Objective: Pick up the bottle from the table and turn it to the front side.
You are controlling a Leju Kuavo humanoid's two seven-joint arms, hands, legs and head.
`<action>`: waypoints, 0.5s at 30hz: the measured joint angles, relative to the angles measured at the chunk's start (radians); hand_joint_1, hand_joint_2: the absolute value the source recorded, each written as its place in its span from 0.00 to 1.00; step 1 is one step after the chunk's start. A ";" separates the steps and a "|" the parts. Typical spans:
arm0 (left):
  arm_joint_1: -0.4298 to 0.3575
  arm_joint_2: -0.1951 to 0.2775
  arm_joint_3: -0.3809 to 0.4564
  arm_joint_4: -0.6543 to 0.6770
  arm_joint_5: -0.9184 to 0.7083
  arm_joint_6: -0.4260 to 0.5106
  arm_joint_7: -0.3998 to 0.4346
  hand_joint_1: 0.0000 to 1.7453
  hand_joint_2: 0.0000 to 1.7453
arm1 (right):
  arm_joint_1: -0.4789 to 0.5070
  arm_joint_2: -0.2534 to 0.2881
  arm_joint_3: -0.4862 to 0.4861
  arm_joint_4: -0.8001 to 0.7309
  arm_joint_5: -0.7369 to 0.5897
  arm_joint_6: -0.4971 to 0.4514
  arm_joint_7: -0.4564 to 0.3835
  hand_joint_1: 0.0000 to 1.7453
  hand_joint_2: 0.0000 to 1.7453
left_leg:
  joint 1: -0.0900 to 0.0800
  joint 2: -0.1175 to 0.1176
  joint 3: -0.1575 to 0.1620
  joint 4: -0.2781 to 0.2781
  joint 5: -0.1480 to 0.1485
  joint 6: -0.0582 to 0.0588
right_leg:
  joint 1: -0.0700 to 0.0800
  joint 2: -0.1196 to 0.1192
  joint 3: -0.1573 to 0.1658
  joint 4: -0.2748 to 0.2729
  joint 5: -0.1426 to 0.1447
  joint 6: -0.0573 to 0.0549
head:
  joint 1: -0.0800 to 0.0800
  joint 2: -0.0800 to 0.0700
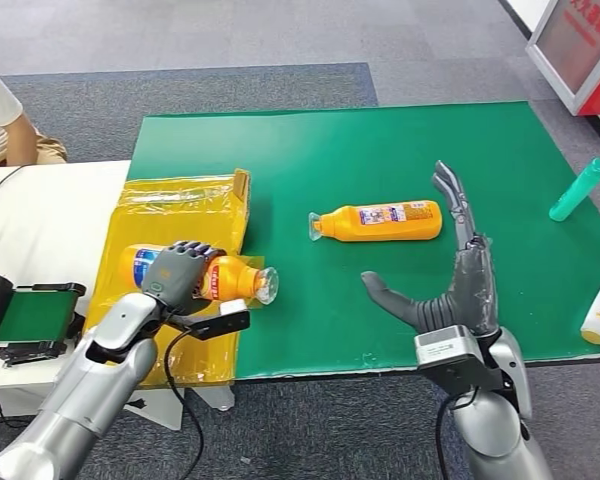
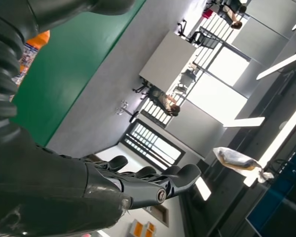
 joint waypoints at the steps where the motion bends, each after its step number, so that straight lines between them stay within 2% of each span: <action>1: -0.015 -0.002 -0.008 0.012 0.012 -0.028 0.005 1.00 1.00 | -0.005 0.000 0.000 -0.003 0.004 0.004 -0.003 0.00 1.00 | 0.000 0.000 0.000 0.000 0.000 0.000 | 0.000 0.000 0.000 0.000 0.000 0.000 | 0.000 0.000; 5: -0.062 -0.008 -0.032 0.066 0.041 -0.097 0.029 1.00 1.00 | -0.012 -0.001 0.001 -0.022 0.018 0.012 -0.022 0.00 1.00 | 0.000 0.000 0.000 0.000 0.000 0.000 | 0.000 0.000 0.000 0.000 0.001 0.000 | 0.000 0.000; 15: -0.094 -0.019 -0.060 0.152 0.057 -0.101 0.050 1.00 1.00 | -0.009 -0.008 0.009 -0.052 0.039 0.009 -0.044 0.00 1.00 | 0.000 0.000 0.000 0.000 0.000 0.000 | 0.000 0.000 0.000 0.000 0.000 0.000 | 0.000 0.000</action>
